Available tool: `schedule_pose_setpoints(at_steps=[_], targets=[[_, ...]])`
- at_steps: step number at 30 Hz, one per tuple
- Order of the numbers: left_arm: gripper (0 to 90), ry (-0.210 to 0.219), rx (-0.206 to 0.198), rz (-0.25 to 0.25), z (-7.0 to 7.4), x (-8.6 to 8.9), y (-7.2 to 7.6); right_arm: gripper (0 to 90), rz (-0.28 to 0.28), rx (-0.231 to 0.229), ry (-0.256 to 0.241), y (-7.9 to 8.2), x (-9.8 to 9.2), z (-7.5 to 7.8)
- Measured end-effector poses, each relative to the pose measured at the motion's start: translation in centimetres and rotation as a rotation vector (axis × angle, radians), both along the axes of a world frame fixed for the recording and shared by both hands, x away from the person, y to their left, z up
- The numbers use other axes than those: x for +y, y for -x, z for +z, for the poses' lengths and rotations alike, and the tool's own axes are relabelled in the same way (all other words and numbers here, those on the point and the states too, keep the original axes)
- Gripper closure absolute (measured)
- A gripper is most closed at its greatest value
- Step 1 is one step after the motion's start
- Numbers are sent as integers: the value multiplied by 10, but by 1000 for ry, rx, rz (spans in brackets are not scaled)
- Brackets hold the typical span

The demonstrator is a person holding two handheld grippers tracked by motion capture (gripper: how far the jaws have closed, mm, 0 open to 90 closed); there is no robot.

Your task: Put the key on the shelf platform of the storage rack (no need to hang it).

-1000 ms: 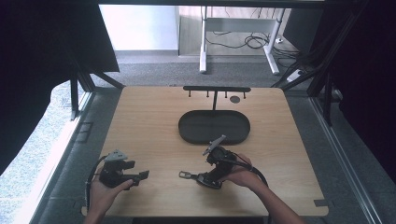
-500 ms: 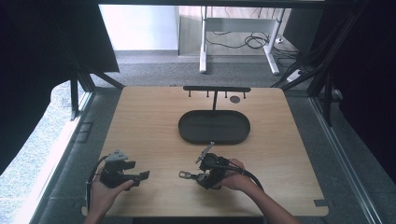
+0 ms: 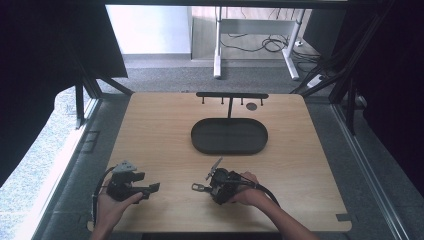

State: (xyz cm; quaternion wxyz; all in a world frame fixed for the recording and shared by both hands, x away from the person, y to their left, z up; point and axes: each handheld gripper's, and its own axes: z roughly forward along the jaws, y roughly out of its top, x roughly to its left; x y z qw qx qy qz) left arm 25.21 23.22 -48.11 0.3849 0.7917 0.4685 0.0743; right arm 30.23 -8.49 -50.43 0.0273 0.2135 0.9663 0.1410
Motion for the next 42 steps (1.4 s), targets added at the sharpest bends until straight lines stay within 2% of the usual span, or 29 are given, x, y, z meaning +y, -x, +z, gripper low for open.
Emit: schedule_pose_setpoints(at_steps=[7, 16, 26, 32, 36, 38, 42], targets=[[243, -4, 2, -3, 0, -1, 0, 477, 10, 9, 18, 0, 1, -1], [243, -4, 1, -7, 0, -2, 0, 488, 18, 25, 66, -3, 7, 1], [243, -4, -2, -6, 0, -2, 0, 491, 9, 31, 66, -3, 7, 1], [243, -5, 0, -5, 0, -2, 0, 492, 5, 45, 32, -6, 4, 2], [243, -1, 0, 0, 0, -2, 1, 493, -8, 67, -40, -7, 2, 9], [244, -1, 0, 0, 0, -2, 1, 492, -15, 69, -53, -8, 1, 11], [244, 0, 0, 1, 0, -2, 0, 493, -42, 61, -122, -12, -7, 24]])
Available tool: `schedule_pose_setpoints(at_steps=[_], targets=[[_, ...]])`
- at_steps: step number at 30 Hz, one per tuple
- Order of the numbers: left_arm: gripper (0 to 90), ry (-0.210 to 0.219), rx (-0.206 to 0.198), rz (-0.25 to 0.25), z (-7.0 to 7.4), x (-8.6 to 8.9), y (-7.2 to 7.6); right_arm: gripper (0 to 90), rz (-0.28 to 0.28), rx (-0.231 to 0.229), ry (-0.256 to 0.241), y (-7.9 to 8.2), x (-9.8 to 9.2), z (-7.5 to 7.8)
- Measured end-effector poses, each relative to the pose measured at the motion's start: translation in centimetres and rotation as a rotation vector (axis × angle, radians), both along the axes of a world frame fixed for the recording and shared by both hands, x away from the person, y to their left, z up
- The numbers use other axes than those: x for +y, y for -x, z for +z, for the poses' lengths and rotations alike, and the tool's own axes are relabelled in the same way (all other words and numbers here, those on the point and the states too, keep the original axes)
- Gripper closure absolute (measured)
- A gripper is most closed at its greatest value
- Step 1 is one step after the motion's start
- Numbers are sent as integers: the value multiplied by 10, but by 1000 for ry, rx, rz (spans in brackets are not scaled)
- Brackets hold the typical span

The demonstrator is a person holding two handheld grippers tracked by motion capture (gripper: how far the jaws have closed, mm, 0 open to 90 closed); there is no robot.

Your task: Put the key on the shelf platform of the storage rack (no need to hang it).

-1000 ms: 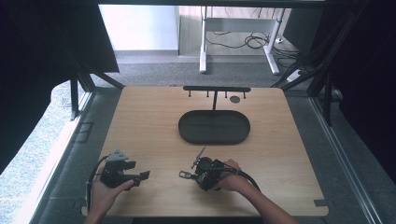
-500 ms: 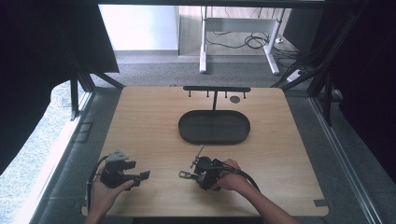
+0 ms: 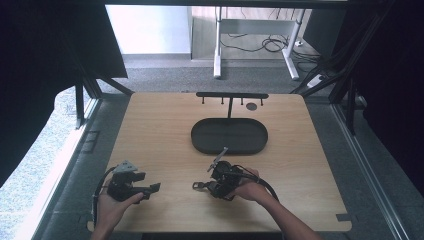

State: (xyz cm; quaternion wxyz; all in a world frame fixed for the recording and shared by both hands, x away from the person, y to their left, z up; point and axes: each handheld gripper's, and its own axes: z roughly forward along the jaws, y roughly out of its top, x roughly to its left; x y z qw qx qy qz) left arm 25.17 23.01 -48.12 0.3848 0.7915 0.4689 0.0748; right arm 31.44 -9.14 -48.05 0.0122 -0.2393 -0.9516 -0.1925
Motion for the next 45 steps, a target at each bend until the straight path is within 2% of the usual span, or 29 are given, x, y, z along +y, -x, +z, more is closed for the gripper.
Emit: schedule_pose_setpoints(at_steps=[6, 16, 29, 45], targets=[[243, -1, -1, -1, 0, 0, 0, 493, -40, -22, -55, -7, -8, 16], [243, 1, -2, 2, 0, 0, 0, 494, -90, -51, -118, -16, -20, 37], [244, -3, 0, 0, -1, 0, -1, 494, -124, -83, -147, -28, -26, 52], [244, -1, 0, 3, 0, 0, 0, 494, -161, -107, -149, -41, -30, 62]])
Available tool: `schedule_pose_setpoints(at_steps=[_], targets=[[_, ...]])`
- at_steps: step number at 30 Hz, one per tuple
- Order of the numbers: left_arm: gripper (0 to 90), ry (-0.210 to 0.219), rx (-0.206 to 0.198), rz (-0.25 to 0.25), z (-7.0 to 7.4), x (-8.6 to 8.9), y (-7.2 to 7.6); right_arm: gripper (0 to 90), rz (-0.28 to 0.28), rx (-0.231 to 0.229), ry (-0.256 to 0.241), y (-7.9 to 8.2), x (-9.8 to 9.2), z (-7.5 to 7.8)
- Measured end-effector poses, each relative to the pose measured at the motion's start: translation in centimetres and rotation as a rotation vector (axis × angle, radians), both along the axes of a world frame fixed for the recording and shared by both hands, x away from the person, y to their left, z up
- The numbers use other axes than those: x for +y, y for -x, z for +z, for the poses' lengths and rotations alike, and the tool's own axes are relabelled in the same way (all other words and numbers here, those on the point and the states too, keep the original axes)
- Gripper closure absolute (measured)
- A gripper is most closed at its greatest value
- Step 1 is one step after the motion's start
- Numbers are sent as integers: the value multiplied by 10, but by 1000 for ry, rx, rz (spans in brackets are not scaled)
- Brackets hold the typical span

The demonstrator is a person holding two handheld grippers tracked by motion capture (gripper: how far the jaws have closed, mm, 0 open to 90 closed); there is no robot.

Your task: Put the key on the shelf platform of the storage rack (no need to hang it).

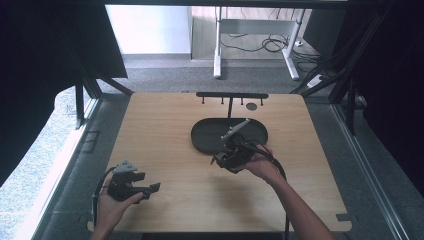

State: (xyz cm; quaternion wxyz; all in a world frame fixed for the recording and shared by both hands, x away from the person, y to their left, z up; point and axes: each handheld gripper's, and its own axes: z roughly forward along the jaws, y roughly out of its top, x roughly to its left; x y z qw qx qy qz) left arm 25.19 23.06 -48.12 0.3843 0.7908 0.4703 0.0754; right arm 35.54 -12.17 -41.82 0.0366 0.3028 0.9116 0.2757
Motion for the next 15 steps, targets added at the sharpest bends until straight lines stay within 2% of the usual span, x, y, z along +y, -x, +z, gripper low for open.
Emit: schedule_pose_setpoints(at_steps=[15], targets=[[244, -2, -2, -7, 0, -1, 0, 494, -36, -21, -8, -17, 0, 6]])
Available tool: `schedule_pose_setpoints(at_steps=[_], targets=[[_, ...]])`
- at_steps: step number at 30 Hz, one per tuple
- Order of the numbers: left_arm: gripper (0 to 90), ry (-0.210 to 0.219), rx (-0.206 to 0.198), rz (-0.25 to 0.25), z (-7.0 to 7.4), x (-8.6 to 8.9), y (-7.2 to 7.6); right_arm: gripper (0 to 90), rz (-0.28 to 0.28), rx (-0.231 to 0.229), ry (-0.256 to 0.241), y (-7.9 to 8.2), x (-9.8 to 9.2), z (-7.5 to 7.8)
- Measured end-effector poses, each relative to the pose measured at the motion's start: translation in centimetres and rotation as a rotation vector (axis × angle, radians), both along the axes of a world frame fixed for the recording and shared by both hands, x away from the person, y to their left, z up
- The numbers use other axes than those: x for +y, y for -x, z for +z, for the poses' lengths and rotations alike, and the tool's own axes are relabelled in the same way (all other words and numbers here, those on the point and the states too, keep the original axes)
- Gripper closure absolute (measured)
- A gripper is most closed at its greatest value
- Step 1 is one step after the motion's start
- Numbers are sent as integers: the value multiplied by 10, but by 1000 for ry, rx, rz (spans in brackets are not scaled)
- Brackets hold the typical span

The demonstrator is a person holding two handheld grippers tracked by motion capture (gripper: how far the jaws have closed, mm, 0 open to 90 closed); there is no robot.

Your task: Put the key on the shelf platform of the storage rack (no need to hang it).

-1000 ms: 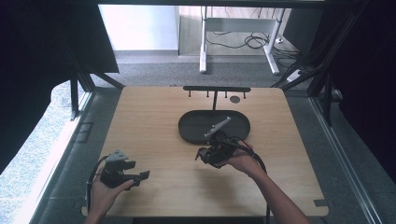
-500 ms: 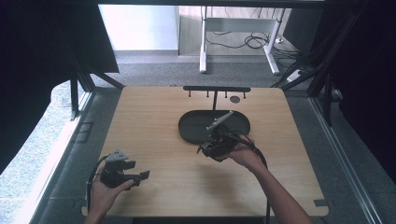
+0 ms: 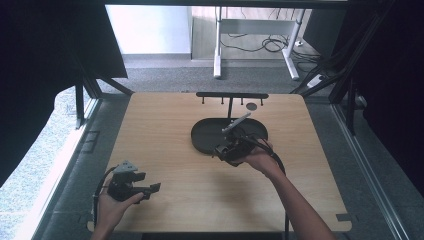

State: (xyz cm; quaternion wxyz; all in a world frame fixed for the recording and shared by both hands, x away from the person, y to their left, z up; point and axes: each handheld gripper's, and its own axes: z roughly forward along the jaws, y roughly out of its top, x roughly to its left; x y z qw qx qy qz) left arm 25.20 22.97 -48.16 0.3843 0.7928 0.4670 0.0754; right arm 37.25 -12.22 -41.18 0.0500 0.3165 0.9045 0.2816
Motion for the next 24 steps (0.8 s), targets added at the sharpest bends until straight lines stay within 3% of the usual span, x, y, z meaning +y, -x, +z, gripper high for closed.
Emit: schedule_pose_setpoints(at_steps=[24], targets=[[244, -1, -1, -5, 0, -1, 0, 494, -56, -52, -13, -27, 8, 14]])
